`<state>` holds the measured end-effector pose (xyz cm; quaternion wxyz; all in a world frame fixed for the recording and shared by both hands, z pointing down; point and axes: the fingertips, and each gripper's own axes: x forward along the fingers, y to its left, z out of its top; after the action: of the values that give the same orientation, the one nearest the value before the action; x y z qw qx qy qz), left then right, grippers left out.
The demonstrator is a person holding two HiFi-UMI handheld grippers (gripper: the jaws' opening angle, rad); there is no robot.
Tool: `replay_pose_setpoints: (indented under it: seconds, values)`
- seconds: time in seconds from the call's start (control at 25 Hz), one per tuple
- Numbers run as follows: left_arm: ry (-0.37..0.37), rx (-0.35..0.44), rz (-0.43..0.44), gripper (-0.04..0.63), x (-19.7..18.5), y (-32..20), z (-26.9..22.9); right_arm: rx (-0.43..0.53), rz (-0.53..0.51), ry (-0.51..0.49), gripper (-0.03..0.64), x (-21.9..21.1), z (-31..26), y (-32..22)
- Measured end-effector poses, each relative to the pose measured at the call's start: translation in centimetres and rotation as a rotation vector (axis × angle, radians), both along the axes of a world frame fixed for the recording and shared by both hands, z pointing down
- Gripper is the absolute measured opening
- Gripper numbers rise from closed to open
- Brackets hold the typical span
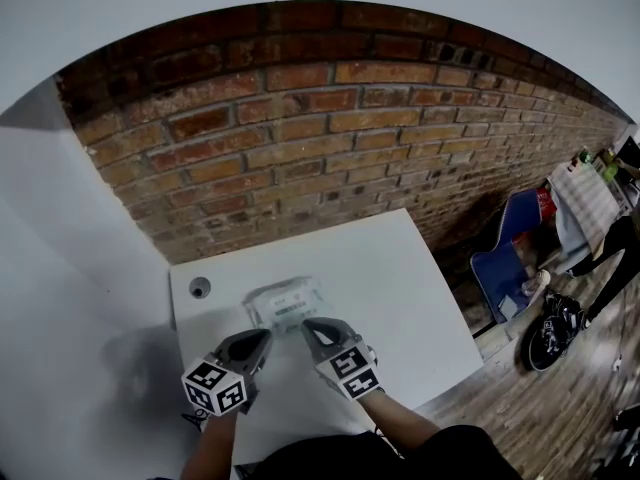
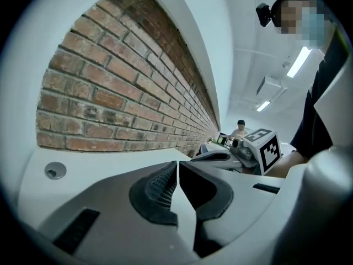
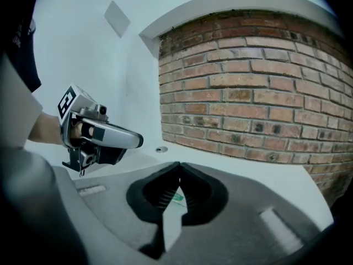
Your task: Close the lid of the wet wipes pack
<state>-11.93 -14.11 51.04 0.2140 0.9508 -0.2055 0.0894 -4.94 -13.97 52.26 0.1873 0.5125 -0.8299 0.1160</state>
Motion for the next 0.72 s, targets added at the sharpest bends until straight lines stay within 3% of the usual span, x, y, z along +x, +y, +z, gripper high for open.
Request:
replay_pose_setpoints:
  seconds: [0.44,0.72]
  values:
    - [0.009,0.111,0.0,0.025,-2.0,3.6,-3.5,0.106,0.035,-0.011,-0.002,-0.7,-4.9,3.8]
    - [0.052,0.165,-0.013,0.017,-3.2,5.6,-6.1,0.152,0.051,0.006,-0.002,-1.2,-6.5,5.8]
